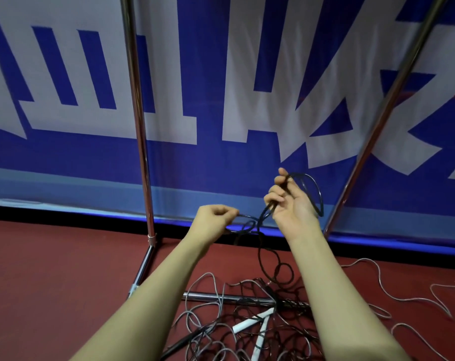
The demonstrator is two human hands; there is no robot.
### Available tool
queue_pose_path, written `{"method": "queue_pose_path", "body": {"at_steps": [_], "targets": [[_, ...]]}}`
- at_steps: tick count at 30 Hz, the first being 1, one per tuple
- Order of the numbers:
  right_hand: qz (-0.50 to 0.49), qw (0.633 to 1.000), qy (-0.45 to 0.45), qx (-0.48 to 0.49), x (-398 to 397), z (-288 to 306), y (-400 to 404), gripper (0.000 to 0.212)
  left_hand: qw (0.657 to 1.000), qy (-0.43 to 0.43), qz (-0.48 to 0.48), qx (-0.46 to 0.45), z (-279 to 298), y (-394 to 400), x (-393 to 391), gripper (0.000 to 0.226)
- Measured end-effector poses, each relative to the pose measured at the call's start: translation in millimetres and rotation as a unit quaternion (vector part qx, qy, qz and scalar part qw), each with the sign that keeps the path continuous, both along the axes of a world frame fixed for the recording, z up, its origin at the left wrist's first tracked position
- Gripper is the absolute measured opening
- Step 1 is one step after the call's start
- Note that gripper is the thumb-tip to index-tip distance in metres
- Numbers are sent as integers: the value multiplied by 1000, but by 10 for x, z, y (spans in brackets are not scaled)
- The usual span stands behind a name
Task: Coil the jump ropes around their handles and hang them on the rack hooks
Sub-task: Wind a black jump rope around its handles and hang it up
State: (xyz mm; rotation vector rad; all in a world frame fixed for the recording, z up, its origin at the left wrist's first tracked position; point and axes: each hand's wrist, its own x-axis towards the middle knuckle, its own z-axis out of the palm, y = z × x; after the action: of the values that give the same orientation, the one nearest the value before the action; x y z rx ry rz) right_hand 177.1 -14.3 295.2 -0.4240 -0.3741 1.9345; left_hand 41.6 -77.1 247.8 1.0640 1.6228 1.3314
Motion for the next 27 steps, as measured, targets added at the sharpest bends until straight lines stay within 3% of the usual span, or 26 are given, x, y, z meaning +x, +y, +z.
{"method": "queue_pose_path", "body": {"at_steps": [2, 7, 9, 12, 17, 19, 22, 25, 27], "targets": [[-8, 999, 47, 3, 43, 33, -9, 32, 997, 31, -75, -2, -17, -37, 35, 25], [-28, 987, 156, -28, 81, 108, 8, 32, 981, -15, -190, 33, 43, -86, 186, 48], [-46, 984, 169, -31, 74, 128, 15, 31, 978, -13, -204, 35, 49, -94, 258, 44], [-67, 986, 148, -27, 80, 141, 26, 27, 971, 2, -231, 58, 83, -73, 363, 20], [-70, 990, 121, -23, 177, 144, 78, 29, 980, -32, -172, 92, 137, -4, 476, 13], [-51, 997, 56, 0, 240, 103, 98, 28, 983, -88, -130, 91, 135, 22, 488, 15], [-10, 992, -120, 30, 307, -36, 97, 25, 978, -187, -49, 79, 147, 79, 453, 14], [58, 948, -302, 87, 314, -198, 23, 24, 965, -251, 5, 78, 154, 132, 370, 14], [95, 915, -370, 133, 302, -268, -36, 22, 958, -278, 16, 74, 150, 149, 330, 14]]}}
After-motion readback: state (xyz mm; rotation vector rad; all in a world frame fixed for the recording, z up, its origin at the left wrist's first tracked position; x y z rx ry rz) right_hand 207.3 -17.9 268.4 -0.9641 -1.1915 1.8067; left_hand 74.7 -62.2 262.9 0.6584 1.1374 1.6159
